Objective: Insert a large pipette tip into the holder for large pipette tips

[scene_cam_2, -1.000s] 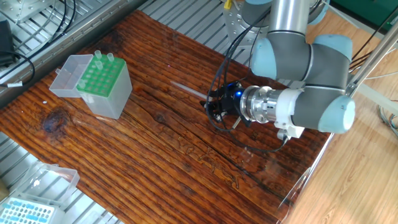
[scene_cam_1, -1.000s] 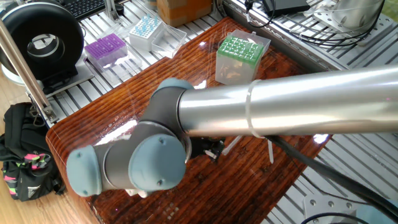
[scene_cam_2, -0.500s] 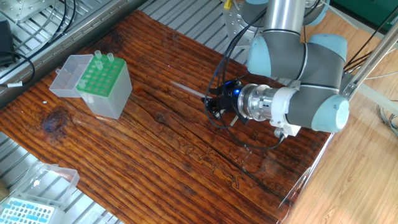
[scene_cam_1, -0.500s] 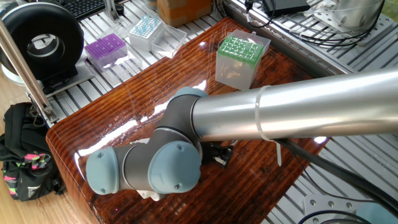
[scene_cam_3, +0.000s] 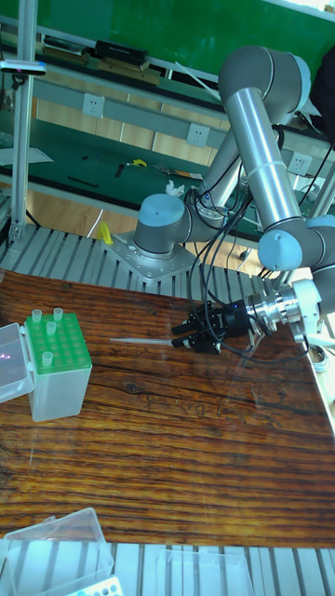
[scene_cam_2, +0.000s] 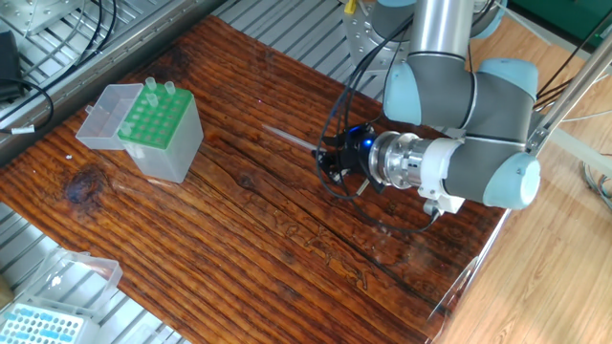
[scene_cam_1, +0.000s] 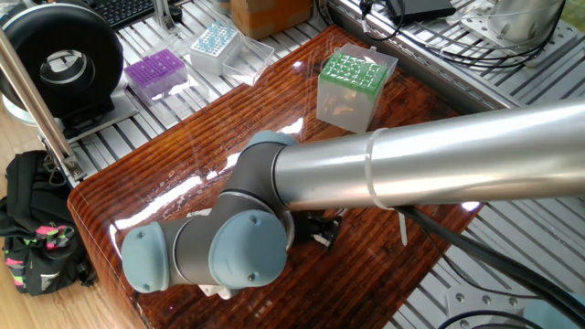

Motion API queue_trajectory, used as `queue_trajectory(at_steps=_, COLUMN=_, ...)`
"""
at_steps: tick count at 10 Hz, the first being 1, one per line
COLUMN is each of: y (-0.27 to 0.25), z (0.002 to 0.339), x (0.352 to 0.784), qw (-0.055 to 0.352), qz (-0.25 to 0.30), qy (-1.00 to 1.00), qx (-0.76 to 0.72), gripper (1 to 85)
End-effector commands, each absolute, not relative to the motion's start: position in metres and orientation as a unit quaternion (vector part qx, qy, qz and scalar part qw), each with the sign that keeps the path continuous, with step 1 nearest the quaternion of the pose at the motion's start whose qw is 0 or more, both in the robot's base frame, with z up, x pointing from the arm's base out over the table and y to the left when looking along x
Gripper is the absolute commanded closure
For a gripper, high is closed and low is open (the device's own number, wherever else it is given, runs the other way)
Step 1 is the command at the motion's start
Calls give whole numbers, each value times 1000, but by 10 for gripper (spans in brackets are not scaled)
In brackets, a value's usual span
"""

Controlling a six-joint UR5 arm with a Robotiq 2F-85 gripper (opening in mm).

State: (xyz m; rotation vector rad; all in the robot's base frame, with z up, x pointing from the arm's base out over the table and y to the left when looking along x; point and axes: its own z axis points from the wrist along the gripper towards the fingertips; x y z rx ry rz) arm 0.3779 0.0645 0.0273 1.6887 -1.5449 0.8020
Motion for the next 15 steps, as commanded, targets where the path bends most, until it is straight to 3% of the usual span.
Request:
queue_trajectory(at_steps=1, y=67, z=20, x=376, qw=342, qz=309, qy=-603, qx=651, gripper=490)
queue_trajectory(at_steps=15, y=65, z=10, x=367, qw=340, qz=287, qy=-606, qx=660, gripper=500)
